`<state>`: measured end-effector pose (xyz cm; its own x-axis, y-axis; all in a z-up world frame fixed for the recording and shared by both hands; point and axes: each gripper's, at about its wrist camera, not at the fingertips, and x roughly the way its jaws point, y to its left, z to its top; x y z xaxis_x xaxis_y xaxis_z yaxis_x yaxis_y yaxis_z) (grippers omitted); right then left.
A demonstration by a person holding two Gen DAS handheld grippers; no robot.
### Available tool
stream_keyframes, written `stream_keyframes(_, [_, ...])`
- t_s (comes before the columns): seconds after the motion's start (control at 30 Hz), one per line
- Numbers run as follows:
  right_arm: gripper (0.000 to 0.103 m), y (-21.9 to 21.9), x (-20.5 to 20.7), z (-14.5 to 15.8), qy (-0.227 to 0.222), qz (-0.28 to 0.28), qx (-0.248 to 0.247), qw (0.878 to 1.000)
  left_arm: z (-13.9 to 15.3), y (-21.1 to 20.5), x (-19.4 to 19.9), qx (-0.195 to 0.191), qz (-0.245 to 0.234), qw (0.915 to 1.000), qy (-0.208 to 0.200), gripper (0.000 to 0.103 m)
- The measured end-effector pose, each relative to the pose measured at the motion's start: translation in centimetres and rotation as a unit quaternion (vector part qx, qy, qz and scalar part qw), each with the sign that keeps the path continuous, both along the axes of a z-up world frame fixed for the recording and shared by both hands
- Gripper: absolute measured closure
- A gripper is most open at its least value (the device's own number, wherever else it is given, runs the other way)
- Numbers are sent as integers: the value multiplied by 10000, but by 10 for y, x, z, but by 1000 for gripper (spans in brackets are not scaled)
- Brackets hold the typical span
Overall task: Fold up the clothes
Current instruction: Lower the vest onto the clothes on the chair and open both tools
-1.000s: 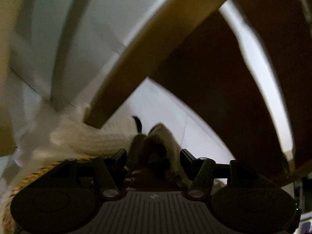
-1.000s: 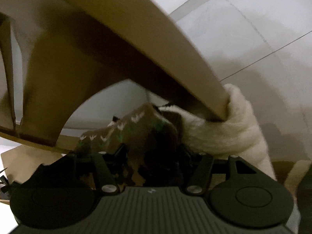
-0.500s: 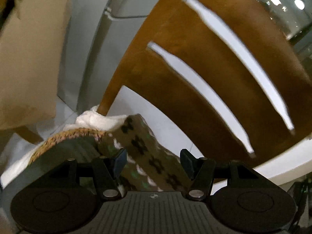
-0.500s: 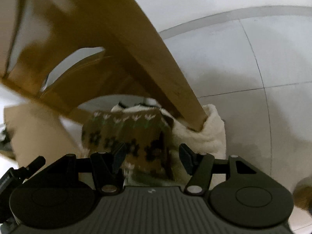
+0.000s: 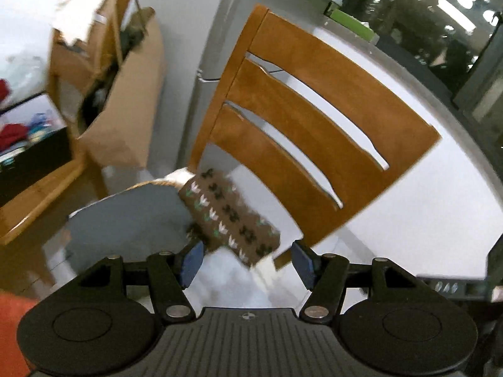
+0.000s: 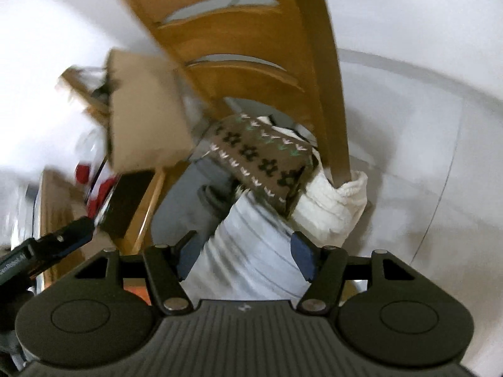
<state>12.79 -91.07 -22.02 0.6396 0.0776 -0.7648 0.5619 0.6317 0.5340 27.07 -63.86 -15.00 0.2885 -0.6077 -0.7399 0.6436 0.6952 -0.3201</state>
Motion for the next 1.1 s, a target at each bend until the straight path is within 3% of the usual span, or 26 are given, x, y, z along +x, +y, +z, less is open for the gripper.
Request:
stream_keyframes(0.23, [23, 18, -50, 71, -342, 830, -1045, 9905, 55, 41, -96, 209, 373, 9981, -445, 34])
stream_keyframes(0.57, [19, 64, -115, 144, -807, 1720, -1246, 9738, 105, 95, -201, 465, 1119, 9888, -872, 30])
stream_keyframes(0.67, [19, 94, -131, 162, -902, 2030, -1493, 9635, 120, 116, -223, 423, 1210, 9859, -1074, 28])
stream_keyframes(0.77, [11, 133, -148, 178, -936, 2228, -1818, 9532, 134, 143, -240, 338, 1310, 9843, -1134, 24])
stream_keyframes(0.93, [4, 200, -165, 196, -865, 2196, -2264, 9450, 150, 196, -259, 294, 1251, 9843, -1207, 18])
stream_keyframes(1.1, [3, 269, -182, 212, -940, 2159, -2545, 9380, 162, 250, -270, 439, 1141, 9835, -1336, 15])
